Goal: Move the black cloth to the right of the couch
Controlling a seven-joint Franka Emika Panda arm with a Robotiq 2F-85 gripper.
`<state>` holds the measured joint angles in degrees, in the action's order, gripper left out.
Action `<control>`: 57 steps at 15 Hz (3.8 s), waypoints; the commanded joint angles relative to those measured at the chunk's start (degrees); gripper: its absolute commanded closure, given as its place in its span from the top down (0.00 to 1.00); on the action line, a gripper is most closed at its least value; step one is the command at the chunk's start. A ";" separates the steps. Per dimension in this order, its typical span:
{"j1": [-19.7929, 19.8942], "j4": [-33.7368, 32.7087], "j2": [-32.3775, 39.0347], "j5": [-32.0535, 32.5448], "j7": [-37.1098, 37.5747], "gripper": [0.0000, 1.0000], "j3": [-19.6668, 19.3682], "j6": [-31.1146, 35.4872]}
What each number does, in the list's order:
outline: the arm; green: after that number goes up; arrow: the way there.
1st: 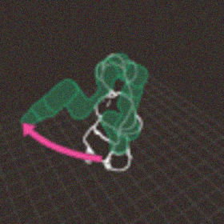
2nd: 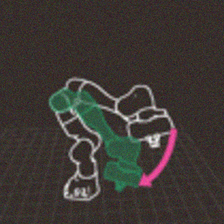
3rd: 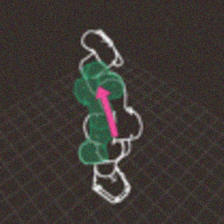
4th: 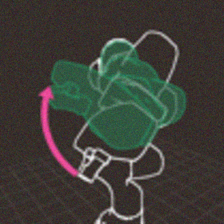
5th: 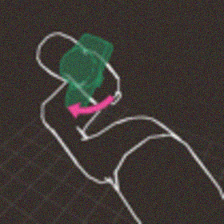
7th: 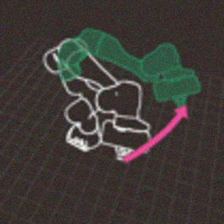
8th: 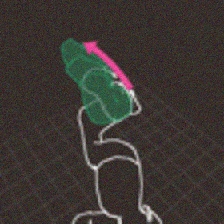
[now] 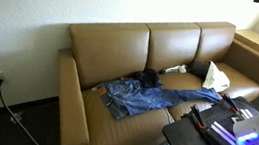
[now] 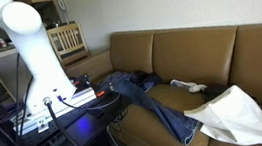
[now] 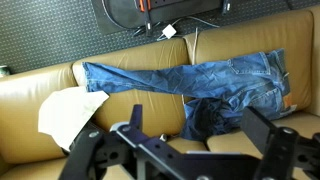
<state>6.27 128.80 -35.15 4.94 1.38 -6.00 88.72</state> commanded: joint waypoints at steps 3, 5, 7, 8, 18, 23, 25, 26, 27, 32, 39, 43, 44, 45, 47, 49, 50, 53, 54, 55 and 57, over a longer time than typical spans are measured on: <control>0.13 -0.11 0.06 -0.05 -0.05 1.00 0.08 -0.08; 1.76 3.17 -0.05 0.79 3.53 1.00 0.17 0.61; 1.58 9.50 0.35 -2.59 8.03 1.00 0.47 2.31; 1.40 12.31 0.67 -4.62 10.07 1.00 0.72 3.12; -1.05 22.59 14.76 -16.41 29.52 1.00 9.75 31.28; -0.38 23.64 13.13 -12.10 31.73 1.00 10.36 31.33; 1.72 23.54 17.91 -4.36 37.27 1.00 11.95 36.50; 2.50 24.21 20.59 -0.47 39.72 1.00 12.01 40.91; 2.89 24.49 22.87 3.12 42.98 1.00 12.27 46.21; -0.24 20.82 40.03 7.98 55.52 1.00 10.65 66.37; -4.48 13.89 49.61 -13.00 36.91 1.00 11.76 63.84; -3.19 12.80 50.73 -14.97 31.17 1.00 13.20 62.07; -3.04 12.98 52.04 -15.86 25.60 1.00 13.66 63.43; -3.56 12.31 53.95 -16.05 22.22 1.00 13.10 64.66; -3.78 10.24 58.07 -16.56 14.85 1.00 12.88 65.98; -6.12 7.43 62.51 -11.87 14.21 1.00 9.69 67.61; -7.54 5.48 64.94 -10.15 14.93 1.00 7.83 68.10; -11.53 -0.03 72.24 -9.69 18.63 1.00 3.92 77.03; -13.07 -2.13 74.88 -10.20 19.96 1.00 2.65 80.76; -14.65 -4.20 77.47 -11.16 21.42 1.00 1.42 84.05; -18.22 -8.36 82.39 -12.67 23.94 1.00 -1.53 87.81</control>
<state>-7.13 126.82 39.91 -5.72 22.34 -3.60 171.53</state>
